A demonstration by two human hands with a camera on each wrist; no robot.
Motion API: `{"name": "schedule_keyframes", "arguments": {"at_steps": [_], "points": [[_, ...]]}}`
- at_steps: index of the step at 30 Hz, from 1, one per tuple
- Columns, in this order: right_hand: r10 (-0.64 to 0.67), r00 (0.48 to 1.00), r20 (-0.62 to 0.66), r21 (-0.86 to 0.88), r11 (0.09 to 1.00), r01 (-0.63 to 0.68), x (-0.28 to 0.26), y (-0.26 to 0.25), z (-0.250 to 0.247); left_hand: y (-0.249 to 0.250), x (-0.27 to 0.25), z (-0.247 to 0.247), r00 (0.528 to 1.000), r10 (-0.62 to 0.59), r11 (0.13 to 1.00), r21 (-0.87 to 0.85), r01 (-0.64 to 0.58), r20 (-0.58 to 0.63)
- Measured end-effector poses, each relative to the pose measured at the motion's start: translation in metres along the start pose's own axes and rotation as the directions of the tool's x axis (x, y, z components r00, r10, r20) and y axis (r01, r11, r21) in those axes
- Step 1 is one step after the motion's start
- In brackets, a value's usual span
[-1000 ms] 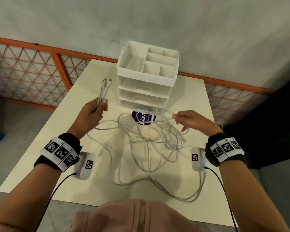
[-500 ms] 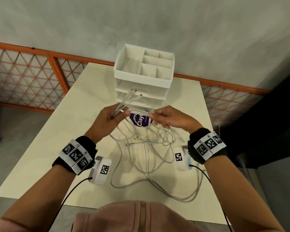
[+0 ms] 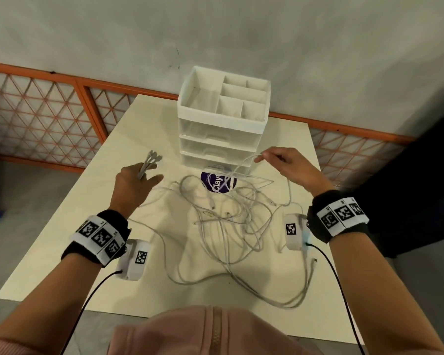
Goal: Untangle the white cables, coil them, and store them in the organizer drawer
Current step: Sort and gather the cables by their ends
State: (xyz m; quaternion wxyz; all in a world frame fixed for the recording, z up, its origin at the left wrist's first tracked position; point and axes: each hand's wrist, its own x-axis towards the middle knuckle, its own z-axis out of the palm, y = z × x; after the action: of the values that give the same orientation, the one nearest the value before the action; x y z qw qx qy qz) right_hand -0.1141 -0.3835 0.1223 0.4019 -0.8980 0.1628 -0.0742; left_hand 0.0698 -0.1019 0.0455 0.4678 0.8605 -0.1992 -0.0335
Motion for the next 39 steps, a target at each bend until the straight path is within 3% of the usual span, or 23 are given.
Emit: {"name": "schedule_keyframes", "arguments": {"at_steps": [3,5,8,11,13,15,22,28,32,34,36,39], "points": [[-0.044,0.991,0.127,-0.005,0.999,0.045,-0.002,-0.029,0.004,0.026,-0.007,0.001,0.997,0.067,0.97,-0.236,-0.057,0.032],[-0.073,0.976,0.203,0.062,0.996,0.061,-0.007,-0.044,0.011,0.05,-0.018,0.002,0.978,0.111,0.921,-0.389,-0.033,0.179],[-0.122,0.958,0.26,0.122,0.988,0.093,-0.011,-0.061,0.025,0.077,-0.035,0.014,0.9,0.222,0.914,-0.402,-0.058,0.375],[-0.153,0.958,0.243,0.151,0.982,0.118,-0.012,-0.071,0.029,0.089,-0.049,0.029,0.836,0.268,0.909,-0.414,-0.055,0.478],[-0.149,0.962,0.228,0.156,0.981,0.115,-0.013,-0.069,0.025,0.091,-0.055,0.032,0.828,0.297,0.903,-0.422,-0.082,0.475],[-0.1,0.974,0.201,0.099,0.992,0.082,-0.014,-0.056,0.018,0.086,-0.049,0.03,0.858,0.291,0.909,-0.402,-0.11,0.423],[0.183,0.982,0.037,-0.198,0.965,-0.172,-0.028,0.005,-0.009,0.039,-0.017,0.007,0.922,0.224,0.966,-0.195,-0.167,0.317],[0.234,0.972,0.037,-0.15,0.962,-0.226,-0.043,0.033,-0.003,0.037,-0.024,0.004,0.832,0.105,0.993,-0.019,-0.113,0.544],[0.276,0.951,0.139,-0.109,0.959,-0.262,-0.057,0.049,0.004,0.03,-0.029,0.0,0.757,0.068,0.997,-0.01,-0.082,0.65],[0.375,0.885,0.277,-0.238,0.919,-0.315,-0.064,0.06,0.013,0.03,-0.033,-0.004,0.775,0.094,0.996,-0.068,-0.066,0.625],[0.454,0.829,0.327,-0.328,0.877,-0.351,-0.064,0.065,0.028,0.037,-0.035,-0.009,0.797,0.117,0.986,-0.164,-0.022,0.592],[0.343,0.904,0.255,-0.273,0.923,-0.273,-0.047,0.047,0.048,0.056,-0.037,-0.01,0.795,0.187,0.942,-0.334,0.021,0.577]]}}
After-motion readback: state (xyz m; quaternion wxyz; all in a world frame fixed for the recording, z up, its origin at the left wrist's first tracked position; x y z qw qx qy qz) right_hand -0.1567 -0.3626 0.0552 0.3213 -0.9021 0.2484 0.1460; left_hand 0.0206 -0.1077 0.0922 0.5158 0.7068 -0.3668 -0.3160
